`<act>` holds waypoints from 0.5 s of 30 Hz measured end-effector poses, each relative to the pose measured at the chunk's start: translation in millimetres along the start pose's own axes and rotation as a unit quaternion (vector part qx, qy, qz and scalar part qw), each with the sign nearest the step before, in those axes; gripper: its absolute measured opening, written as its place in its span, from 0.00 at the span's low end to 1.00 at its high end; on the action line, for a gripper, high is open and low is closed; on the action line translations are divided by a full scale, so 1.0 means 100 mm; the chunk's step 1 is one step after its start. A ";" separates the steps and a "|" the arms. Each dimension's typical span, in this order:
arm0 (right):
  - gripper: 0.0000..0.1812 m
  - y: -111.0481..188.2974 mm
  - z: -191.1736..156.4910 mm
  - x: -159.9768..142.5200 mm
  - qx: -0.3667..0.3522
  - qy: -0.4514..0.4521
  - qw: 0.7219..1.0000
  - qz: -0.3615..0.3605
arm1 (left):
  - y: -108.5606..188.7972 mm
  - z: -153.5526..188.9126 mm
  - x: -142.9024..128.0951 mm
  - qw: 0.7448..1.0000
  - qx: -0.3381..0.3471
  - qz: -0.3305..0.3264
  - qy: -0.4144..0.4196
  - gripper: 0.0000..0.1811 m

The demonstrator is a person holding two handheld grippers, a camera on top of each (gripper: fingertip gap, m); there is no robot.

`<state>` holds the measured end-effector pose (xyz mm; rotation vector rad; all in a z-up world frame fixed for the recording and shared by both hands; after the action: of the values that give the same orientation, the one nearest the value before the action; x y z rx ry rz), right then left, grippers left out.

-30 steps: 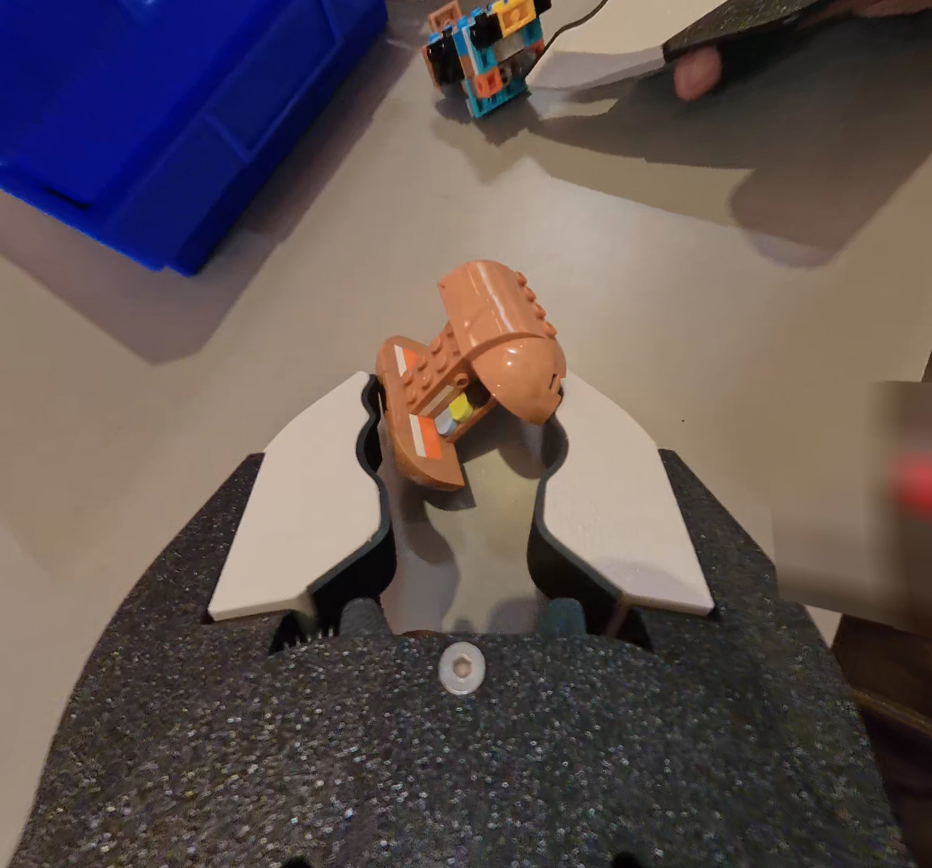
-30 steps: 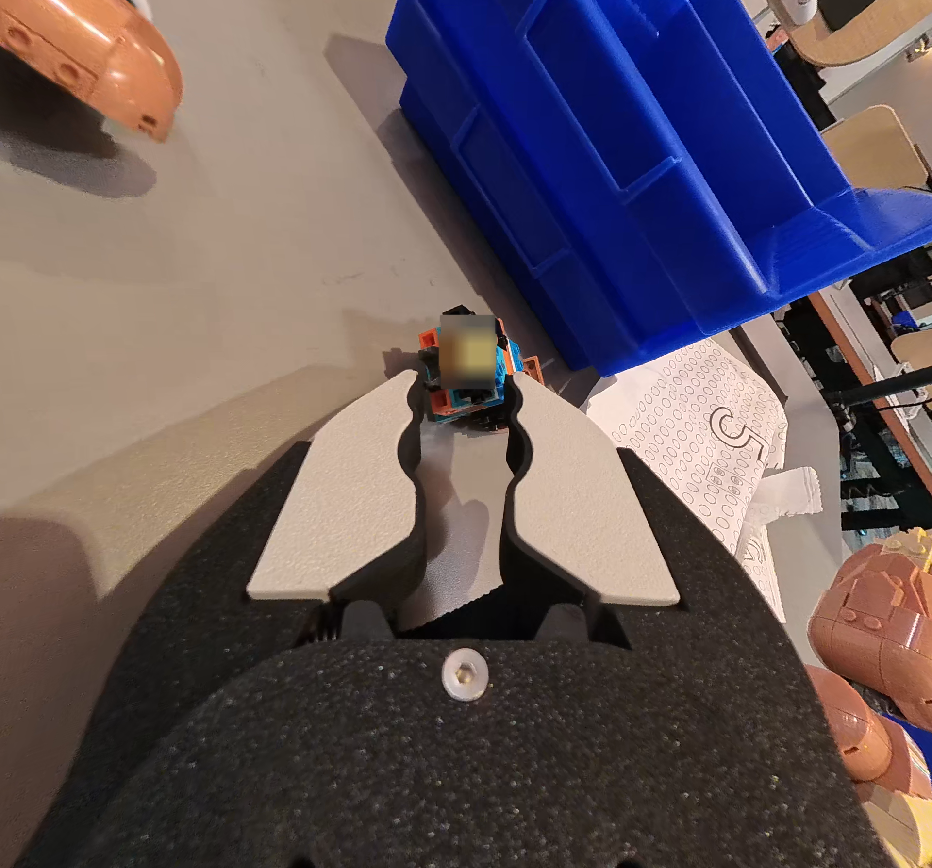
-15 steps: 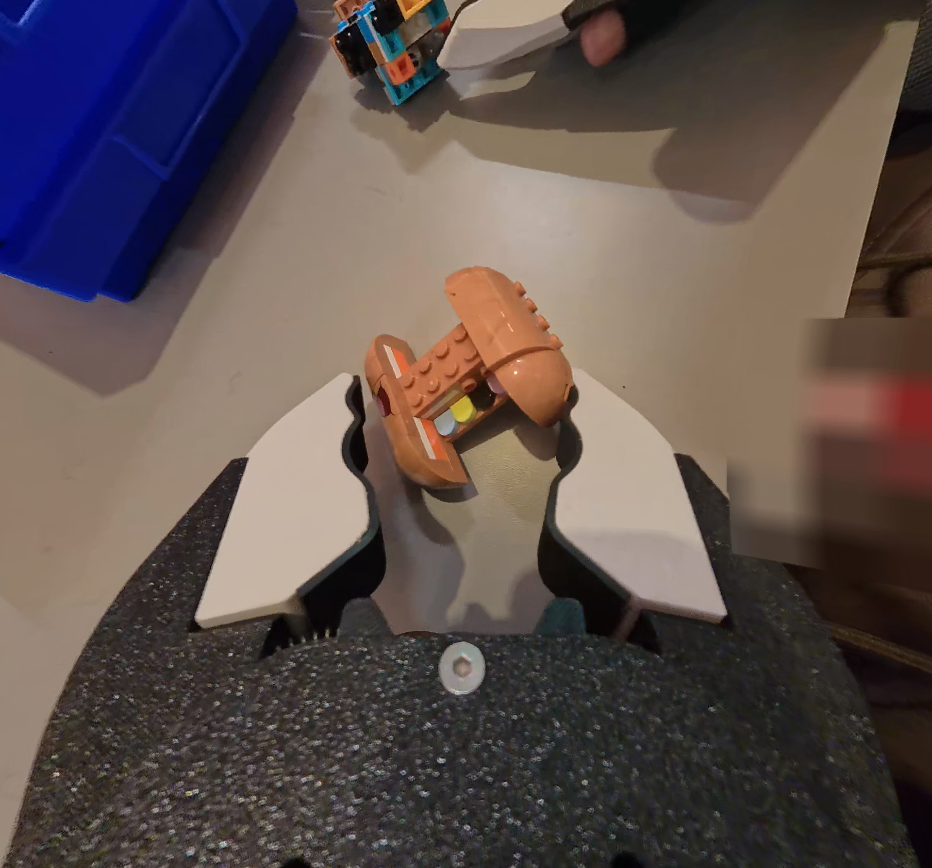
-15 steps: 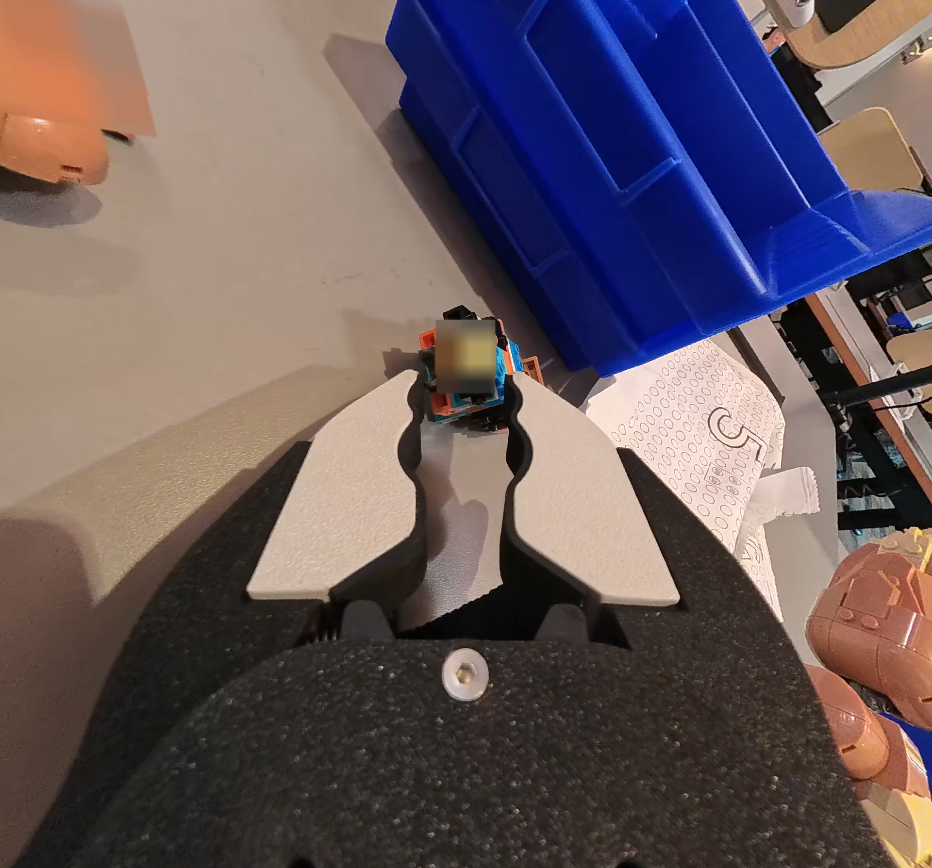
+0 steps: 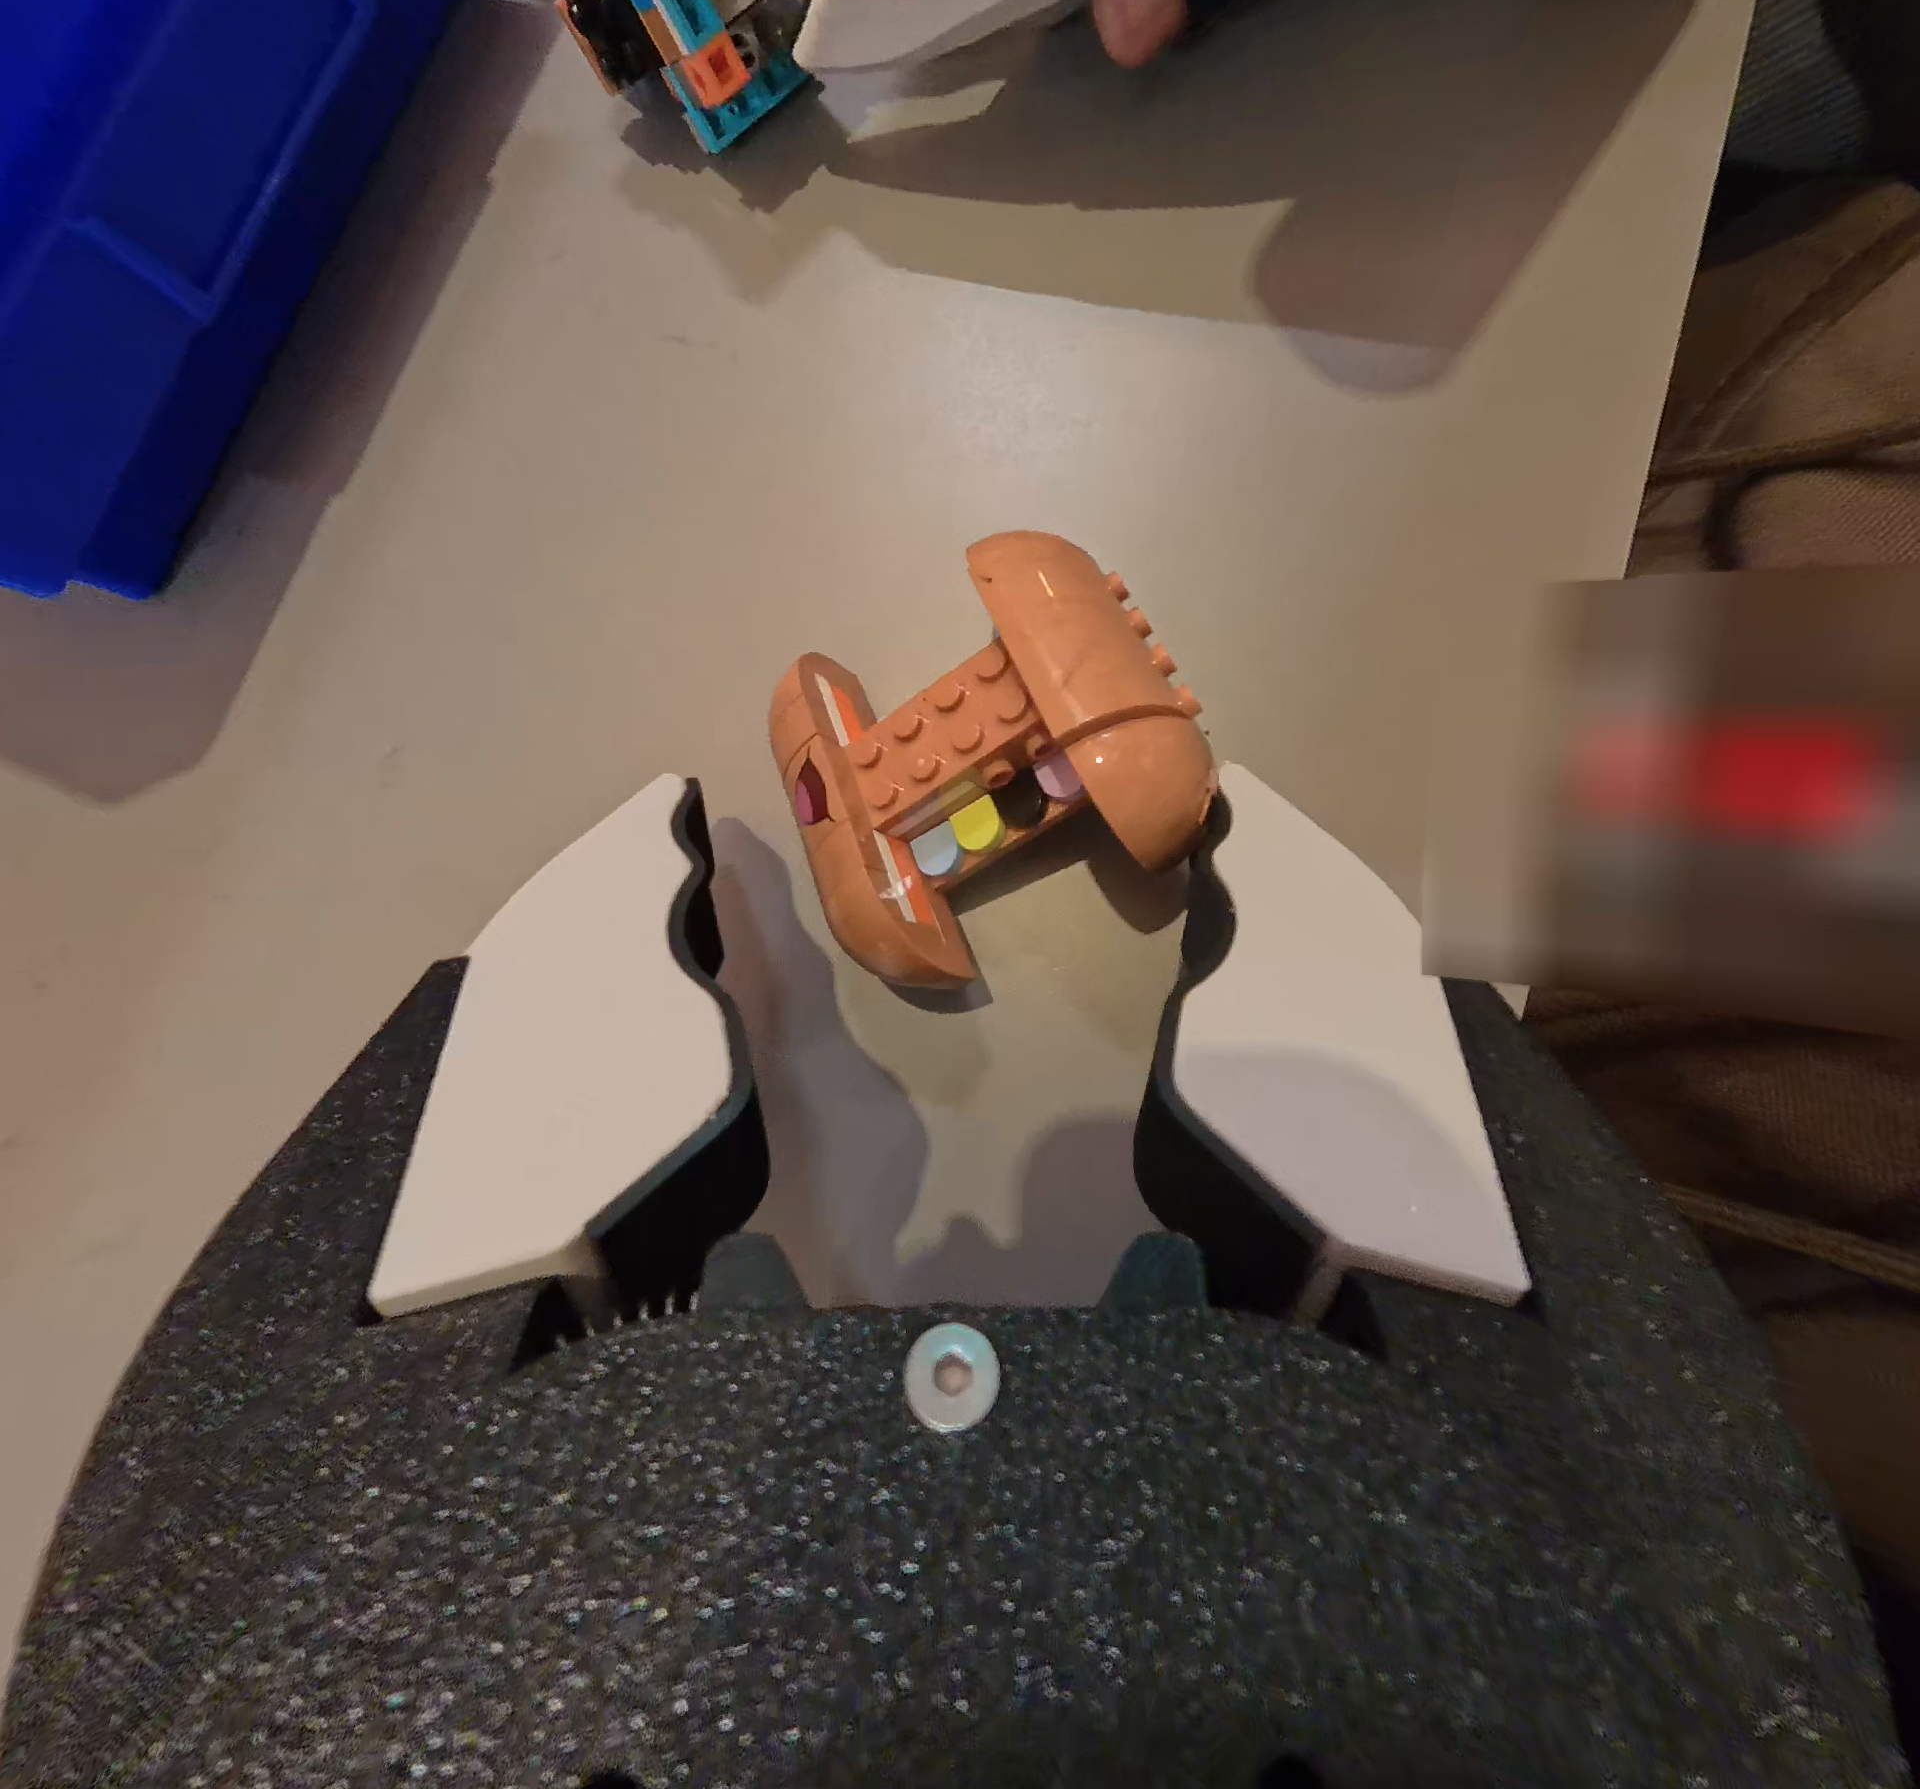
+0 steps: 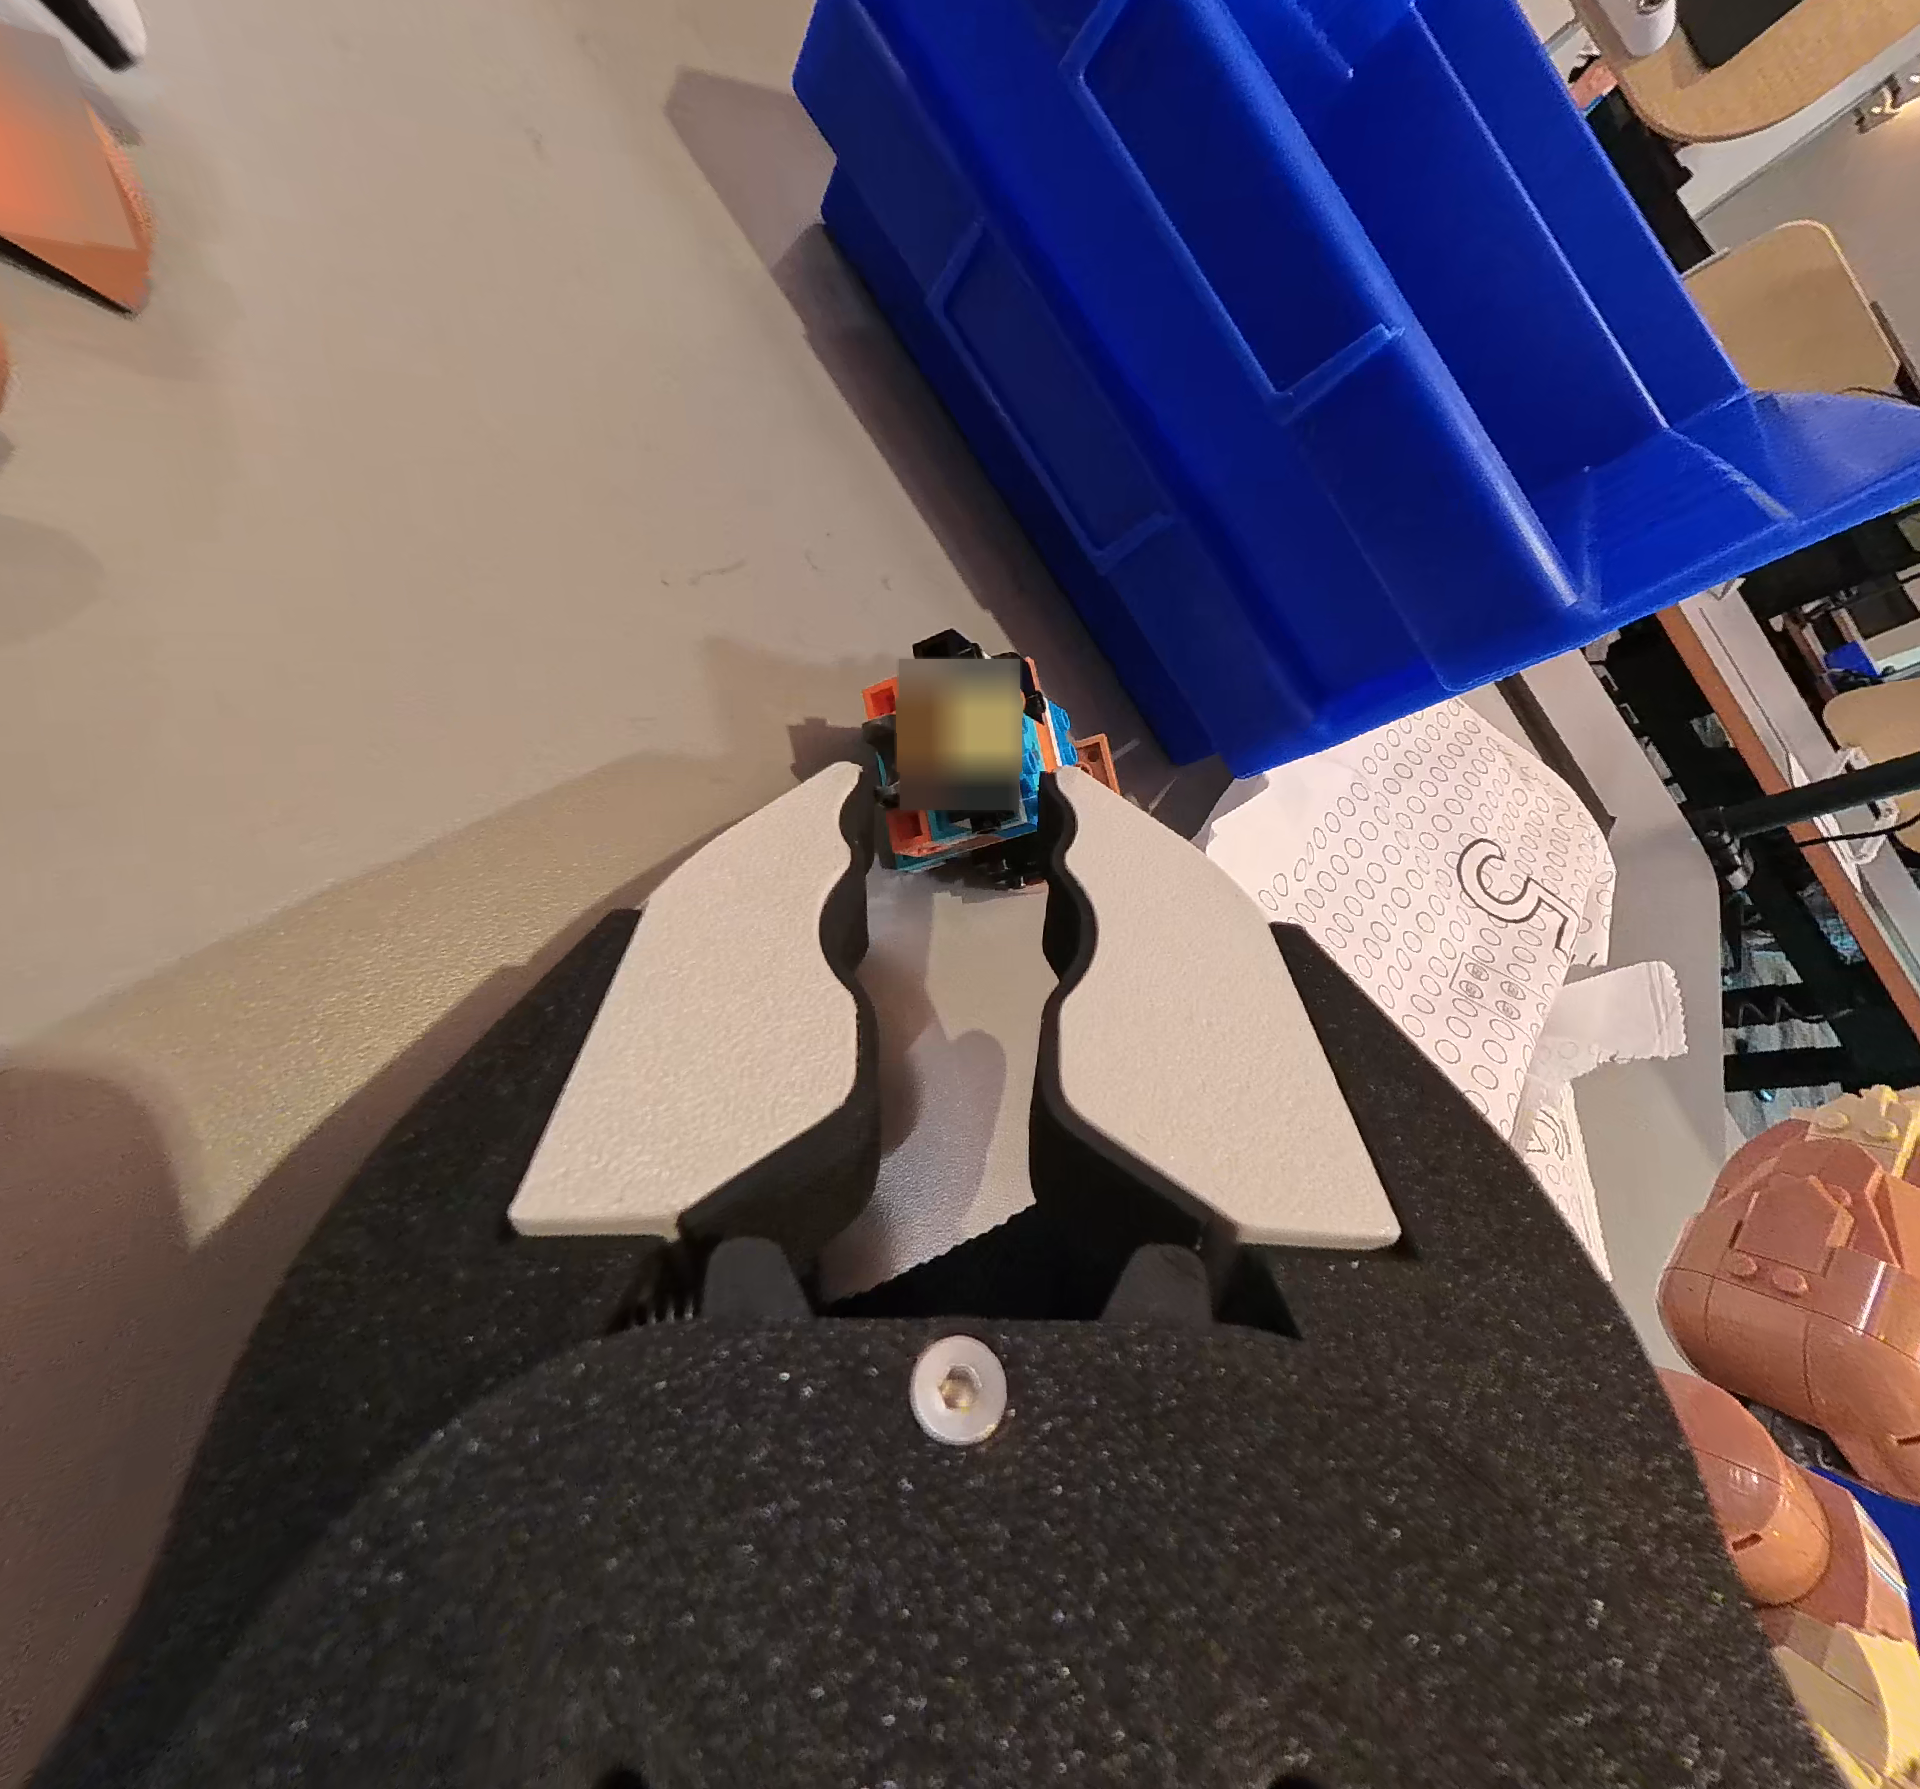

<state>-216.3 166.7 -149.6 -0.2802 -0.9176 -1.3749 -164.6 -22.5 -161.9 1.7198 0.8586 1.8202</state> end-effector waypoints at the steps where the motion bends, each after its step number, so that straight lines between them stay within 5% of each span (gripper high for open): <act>1: 0.17 0.00 0.00 0.00 0.000 0.000 1.000 0.000 | 0.01 0.00 0.00 1.000 0.004 -0.006 -0.002 0.50; 15: 0.17 0.00 0.00 0.00 0.000 0.000 1.000 0.000 | 0.12 0.00 -0.20 0.999 -0.025 -0.021 0.040 0.65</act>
<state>-216.4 166.9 -149.6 -0.2807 -0.9176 -1.3761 -162.2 -45.2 -167.0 1.5963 0.8672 1.8778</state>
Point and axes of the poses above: each gripper's, where its closed fingertips meet, y back along the fingers, x out of its top, z = x × y across the jaws, the point moved 5 cm from there along y, back along the fingers, and after that the axes turned 11 degrees about -x, right-handed, at the moved point
